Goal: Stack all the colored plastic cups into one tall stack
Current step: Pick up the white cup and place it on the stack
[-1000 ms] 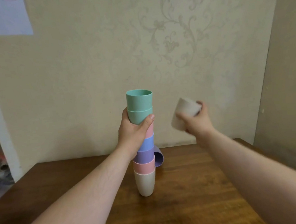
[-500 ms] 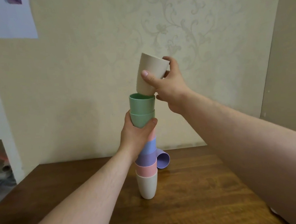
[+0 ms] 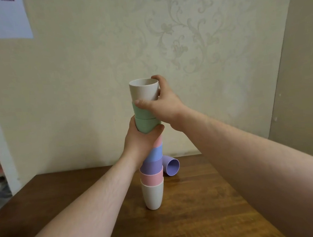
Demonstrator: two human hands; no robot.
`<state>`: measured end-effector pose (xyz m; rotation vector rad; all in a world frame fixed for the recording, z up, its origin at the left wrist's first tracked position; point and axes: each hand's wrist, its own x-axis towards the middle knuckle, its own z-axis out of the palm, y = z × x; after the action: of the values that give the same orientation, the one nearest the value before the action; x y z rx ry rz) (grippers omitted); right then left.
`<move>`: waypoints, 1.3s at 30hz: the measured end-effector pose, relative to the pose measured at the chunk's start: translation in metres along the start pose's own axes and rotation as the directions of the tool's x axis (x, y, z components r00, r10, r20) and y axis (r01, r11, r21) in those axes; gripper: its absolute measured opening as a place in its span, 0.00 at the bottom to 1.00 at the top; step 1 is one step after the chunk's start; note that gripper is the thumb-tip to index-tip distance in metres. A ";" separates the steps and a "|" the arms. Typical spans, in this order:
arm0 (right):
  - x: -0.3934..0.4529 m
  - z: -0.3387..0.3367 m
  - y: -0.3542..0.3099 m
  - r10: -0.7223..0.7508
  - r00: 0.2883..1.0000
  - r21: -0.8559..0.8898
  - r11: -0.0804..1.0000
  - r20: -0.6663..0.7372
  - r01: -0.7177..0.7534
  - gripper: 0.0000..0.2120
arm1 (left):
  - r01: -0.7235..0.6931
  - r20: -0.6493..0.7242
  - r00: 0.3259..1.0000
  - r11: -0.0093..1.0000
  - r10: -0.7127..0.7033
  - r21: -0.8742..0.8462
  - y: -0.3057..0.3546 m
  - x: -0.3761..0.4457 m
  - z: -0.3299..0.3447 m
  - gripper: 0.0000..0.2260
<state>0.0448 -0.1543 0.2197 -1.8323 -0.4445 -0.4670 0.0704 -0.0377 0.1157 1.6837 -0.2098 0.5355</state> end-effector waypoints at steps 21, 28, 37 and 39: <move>-0.013 0.010 0.029 -0.013 0.990 0.133 0.991 0.140 -0.006 0.40 | 0.140 0.245 0.955 0.983 -0.165 0.114 -0.096 -0.059 -0.014 0.24; -0.080 0.037 0.137 0.178 0.977 0.082 0.979 0.115 -0.188 0.38 | 0.222 0.253 0.938 0.971 -0.238 0.091 -0.122 -0.089 0.001 0.33; -0.123 -0.010 0.217 0.331 0.931 -0.063 0.937 -0.155 -0.343 0.34 | -0.155 0.549 0.829 0.901 -0.105 0.405 -0.112 -0.073 0.057 0.33; -0.119 -0.027 0.225 0.328 0.922 -0.097 0.931 -0.205 -0.352 0.36 | -0.524 0.719 0.680 0.593 -0.141 0.612 -0.108 -0.044 0.047 0.41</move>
<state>0.0581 -0.2544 -0.0159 -1.9236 0.0383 -0.4283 0.0893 -0.0700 -0.0049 2.7541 -0.8731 0.0658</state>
